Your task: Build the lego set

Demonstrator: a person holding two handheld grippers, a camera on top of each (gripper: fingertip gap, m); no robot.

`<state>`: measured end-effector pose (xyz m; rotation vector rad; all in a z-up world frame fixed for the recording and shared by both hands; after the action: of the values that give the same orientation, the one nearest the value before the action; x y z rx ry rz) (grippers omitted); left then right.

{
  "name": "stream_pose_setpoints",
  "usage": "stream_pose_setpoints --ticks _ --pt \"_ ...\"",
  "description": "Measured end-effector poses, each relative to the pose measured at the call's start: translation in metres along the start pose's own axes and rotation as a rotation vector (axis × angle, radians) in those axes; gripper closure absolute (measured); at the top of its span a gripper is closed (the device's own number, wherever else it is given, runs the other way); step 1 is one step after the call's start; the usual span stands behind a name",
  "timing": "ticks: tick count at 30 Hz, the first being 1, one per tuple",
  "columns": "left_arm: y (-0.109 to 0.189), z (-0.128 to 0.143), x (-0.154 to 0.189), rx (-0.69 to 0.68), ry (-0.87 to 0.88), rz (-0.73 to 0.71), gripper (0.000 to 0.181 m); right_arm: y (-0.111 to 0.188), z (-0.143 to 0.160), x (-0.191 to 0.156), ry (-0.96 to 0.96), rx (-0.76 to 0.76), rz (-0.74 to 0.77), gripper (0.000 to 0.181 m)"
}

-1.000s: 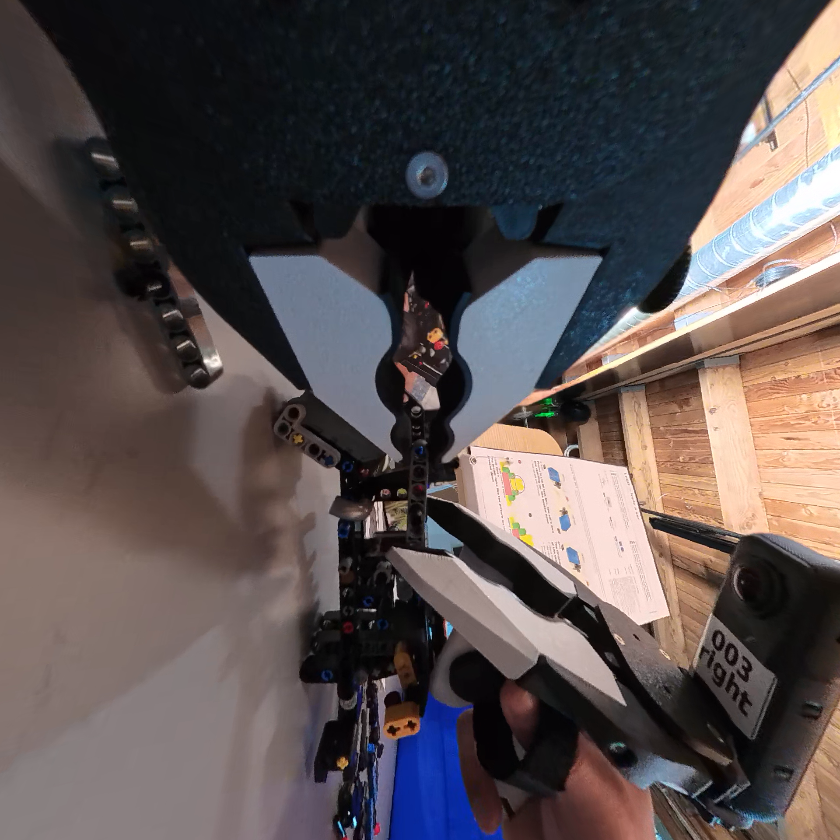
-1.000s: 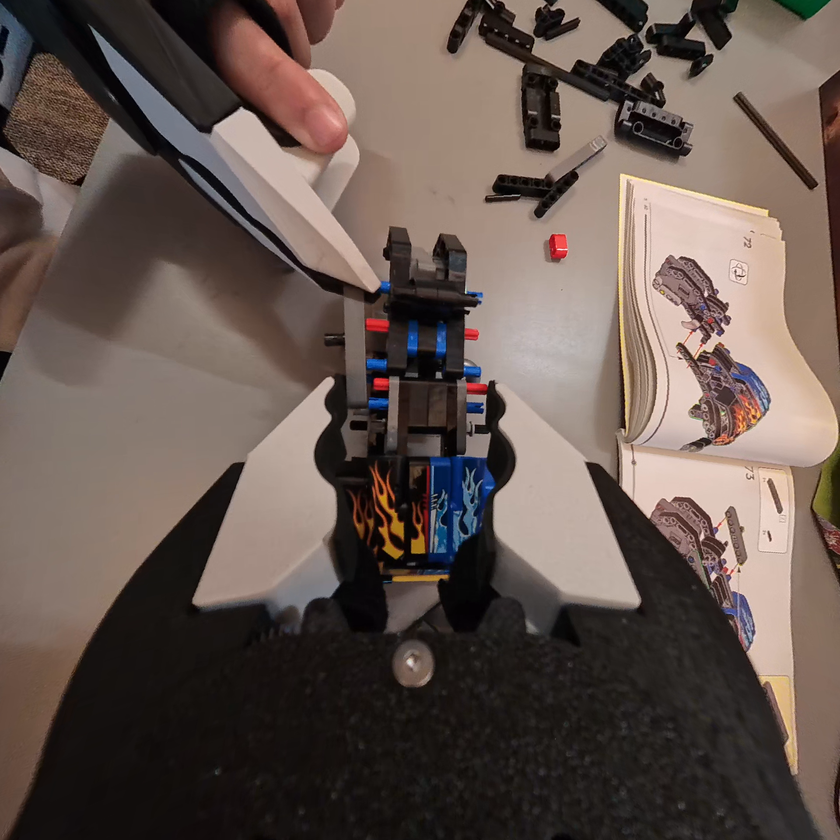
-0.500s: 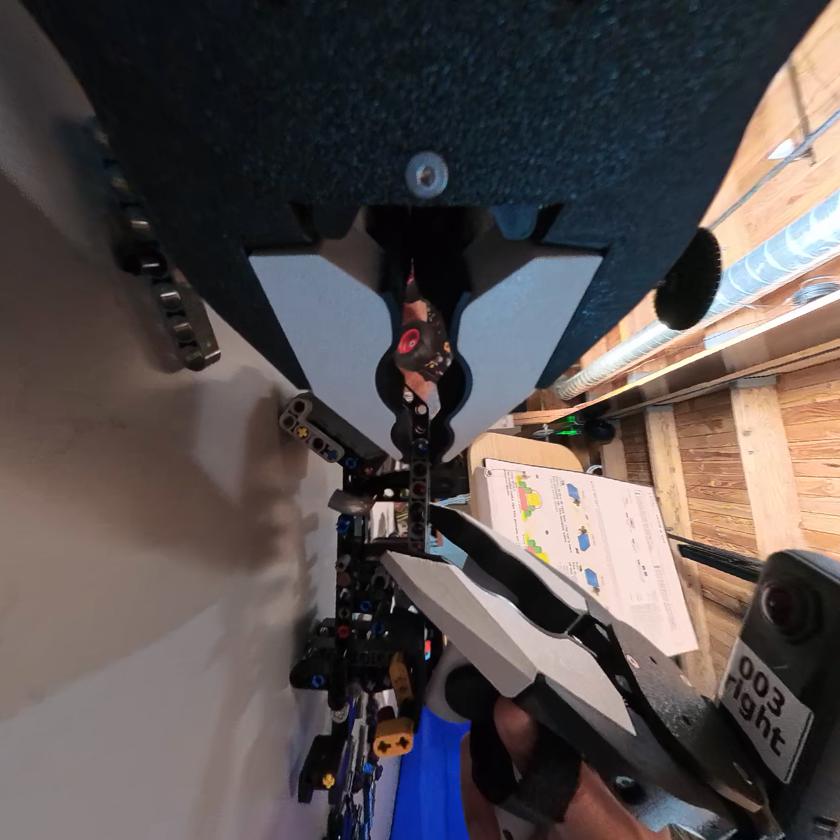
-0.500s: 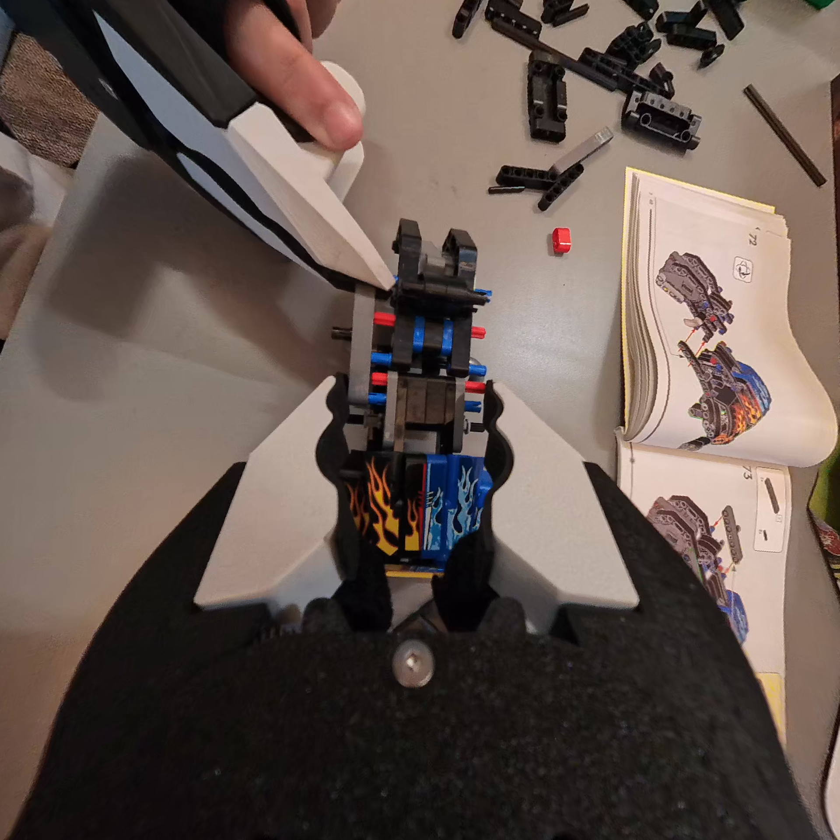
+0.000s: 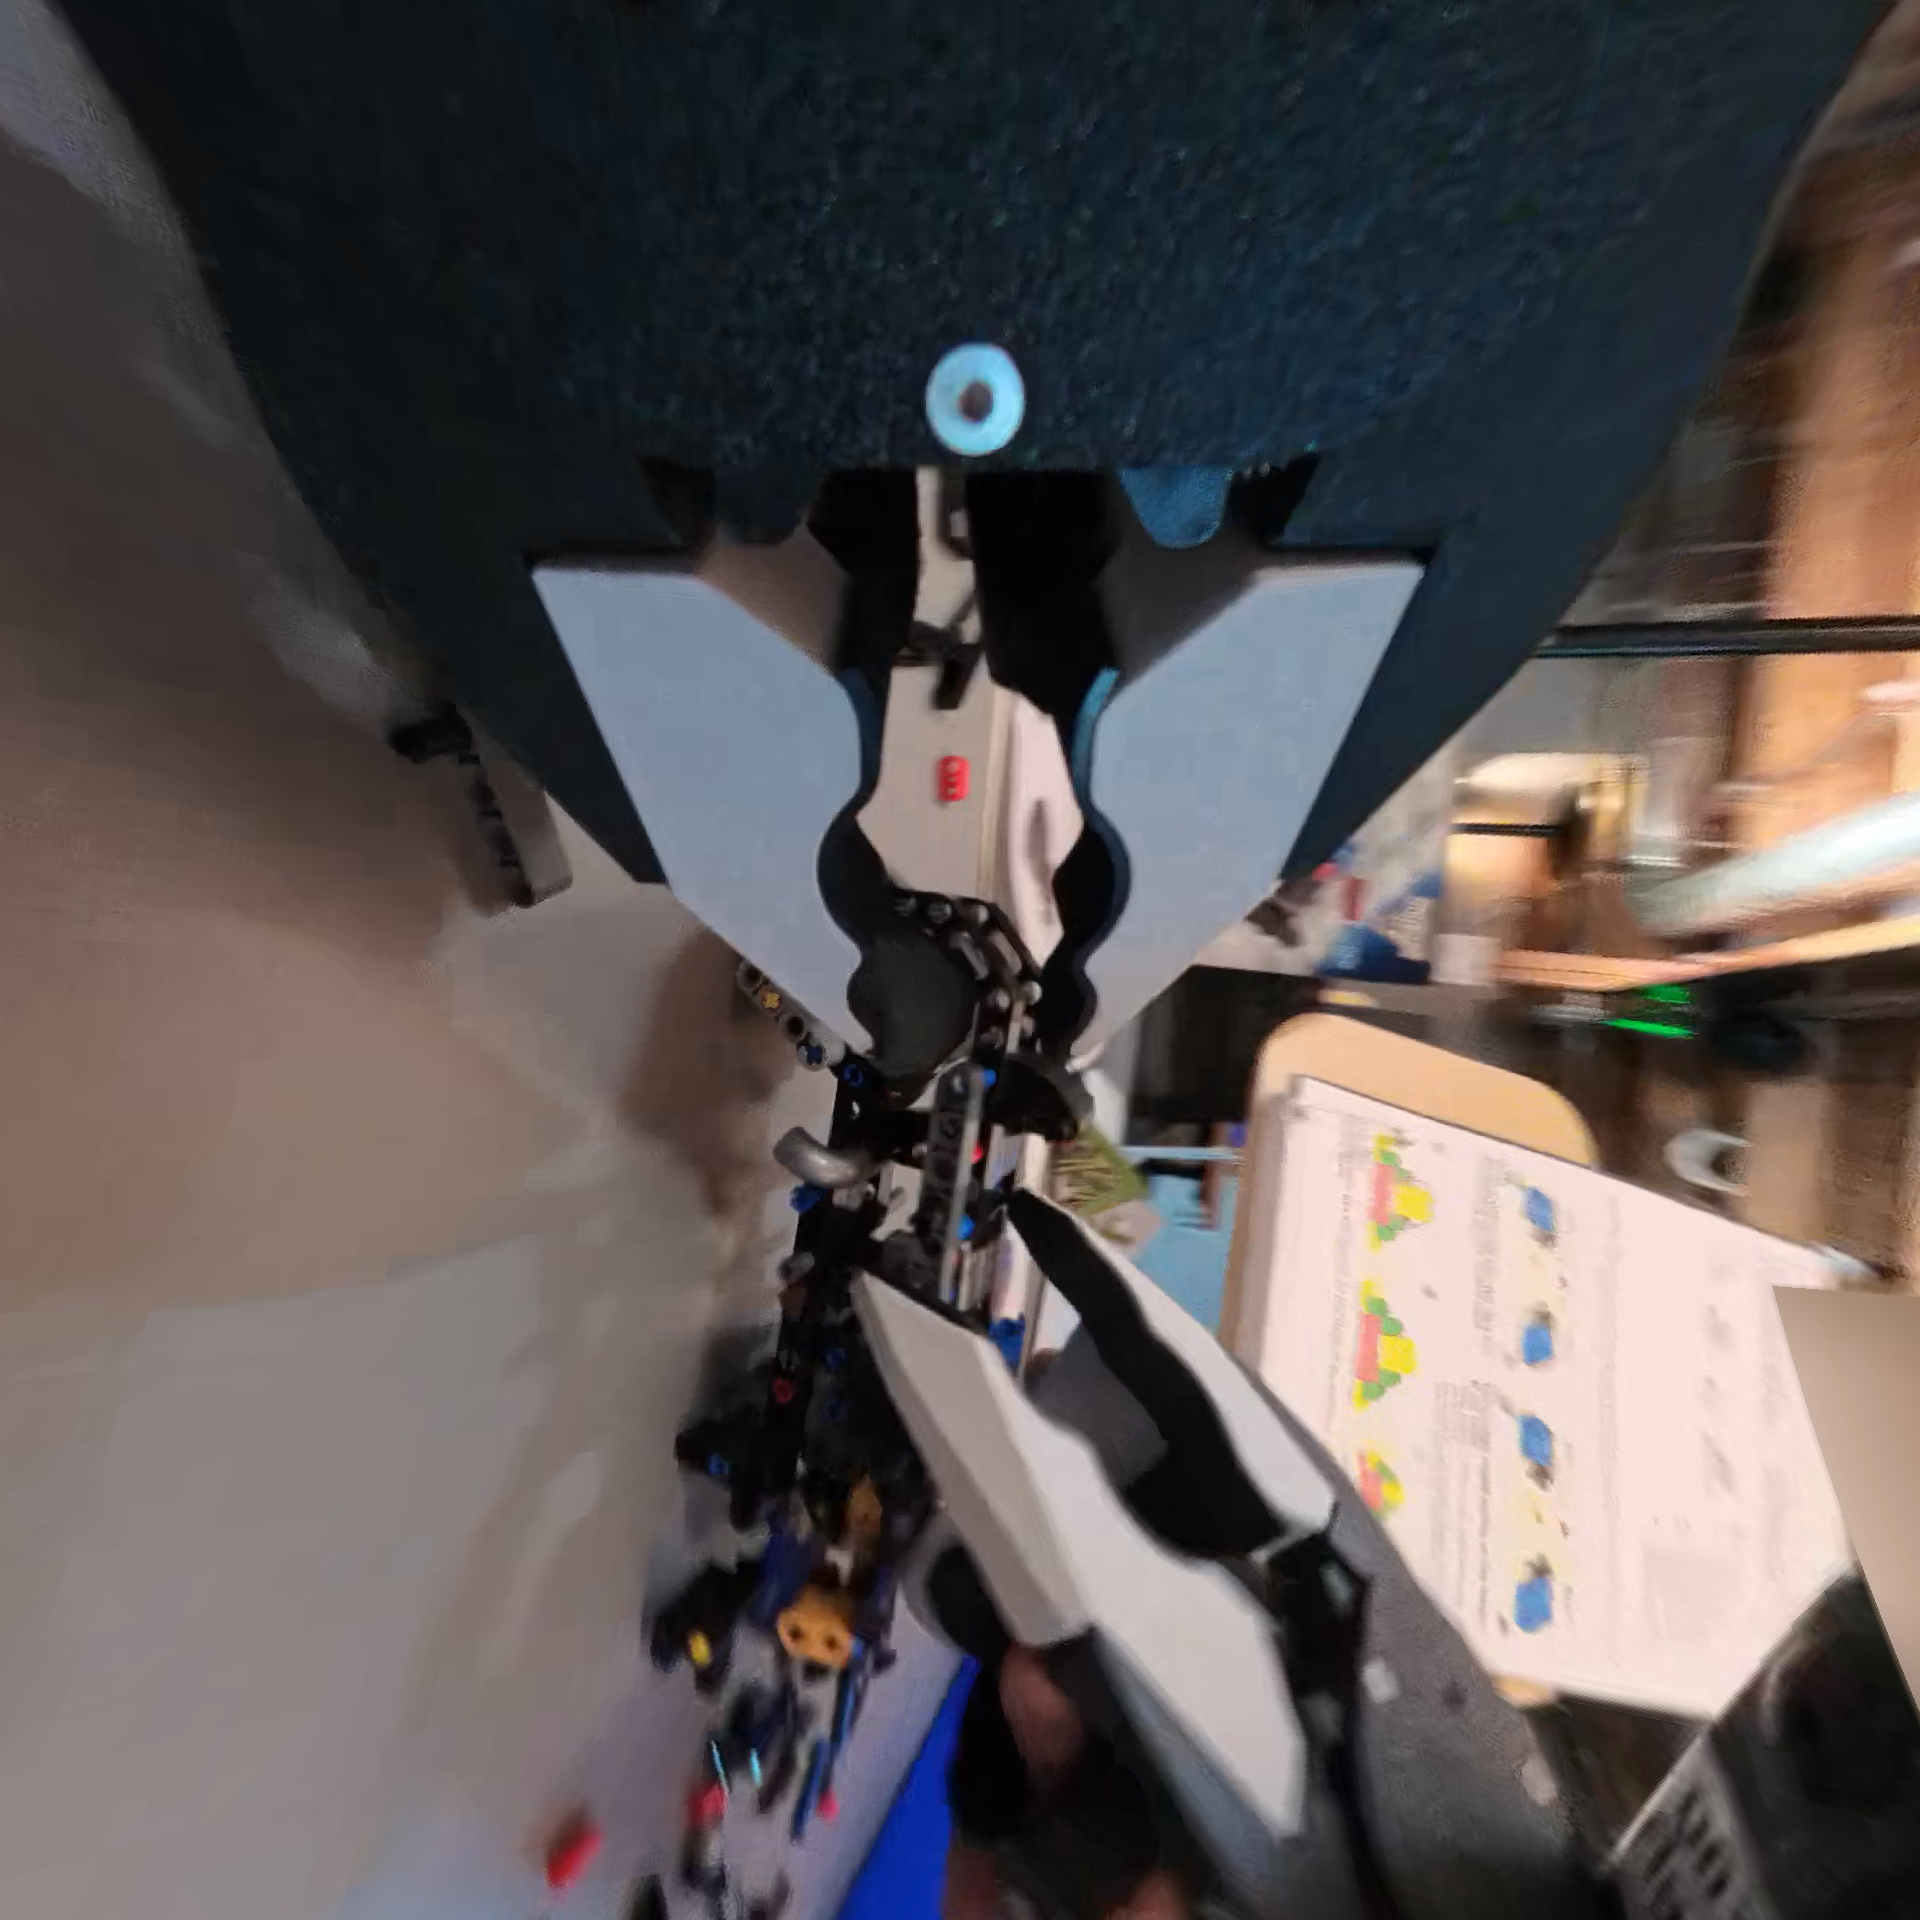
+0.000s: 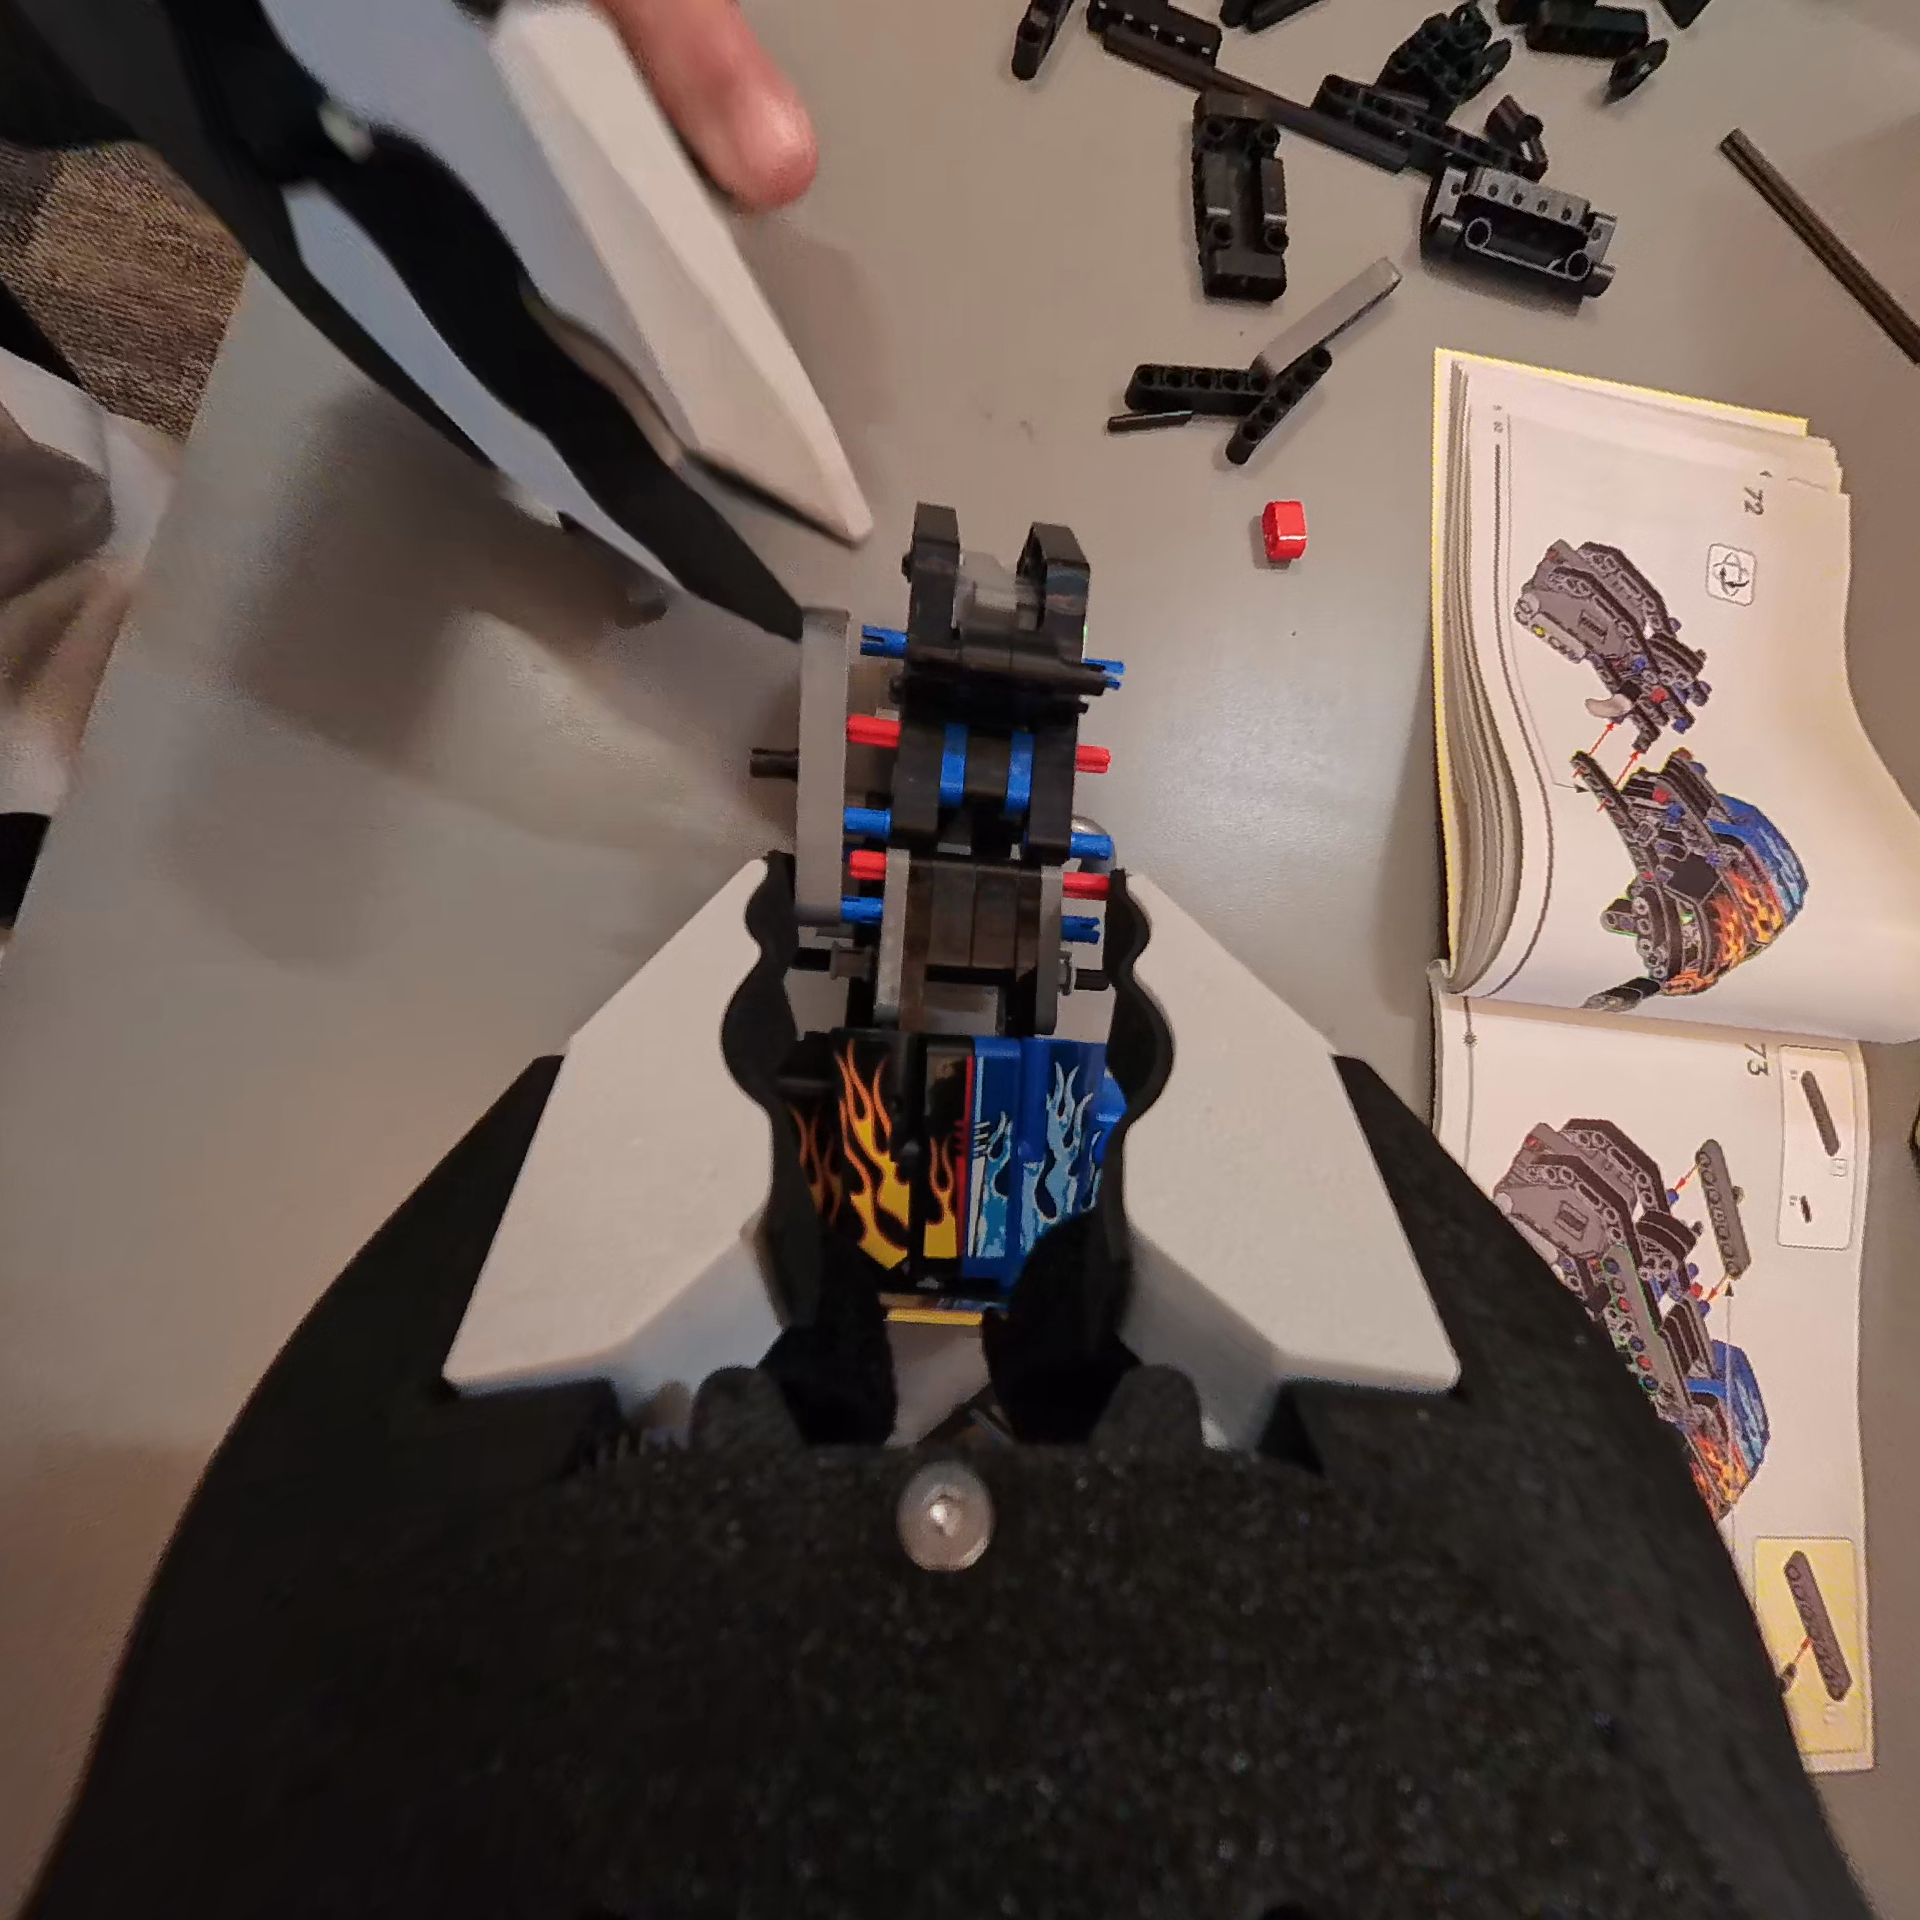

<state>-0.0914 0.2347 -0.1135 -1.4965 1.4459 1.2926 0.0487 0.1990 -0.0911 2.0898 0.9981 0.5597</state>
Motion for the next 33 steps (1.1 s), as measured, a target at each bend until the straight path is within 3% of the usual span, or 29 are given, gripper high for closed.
stream_pose_setpoints --ticks 1,4,7,10,15,18,19,33 --pt "0.004 0.002 -0.006 0.019 0.112 0.056 0.150 0.000 0.000 0.000 0.000 -0.001 0.001 0.123" --pt "0.010 0.011 -0.036 0.115 0.462 0.210 0.133 0.000 0.000 0.000 -0.004 -0.002 0.005 0.123" --pt "-0.005 0.024 -0.046 0.146 0.777 0.482 0.093 0.000 0.000 0.000 -0.004 0.000 0.011 0.123" --pt "-0.029 0.035 -0.041 0.171 0.932 0.655 0.088 -0.001 0.000 0.000 -0.009 0.003 0.015 0.123" --pt "-0.051 0.042 -0.027 0.147 0.930 0.746 0.089 -0.001 0.000 0.000 -0.019 0.007 0.023 0.123" --pt "-0.051 0.042 -0.026 0.172 0.941 0.767 0.123 0.000 0.000 0.000 -0.017 -0.001 0.033 0.123" --pt "-0.051 0.041 -0.026 0.181 0.948 0.771 0.126 0.000 0.000 0.000 -0.016 -0.005 0.038 0.123" --pt "-0.050 0.036 -0.023 0.181 0.953 0.693 0.129 0.003 0.003 0.000 -0.013 0.008 0.027 0.123"
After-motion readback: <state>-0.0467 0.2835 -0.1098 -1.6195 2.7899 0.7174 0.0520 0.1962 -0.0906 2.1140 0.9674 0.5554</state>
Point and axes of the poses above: each gripper's, where its closed fingertips meet, y back along the fingers, z out of its underside, x = y × z across the jaws, the point moved 7 cm from there along y, back along the fingers, and after that the axes turned 5 degrees about -z, right-handed, at the moved point
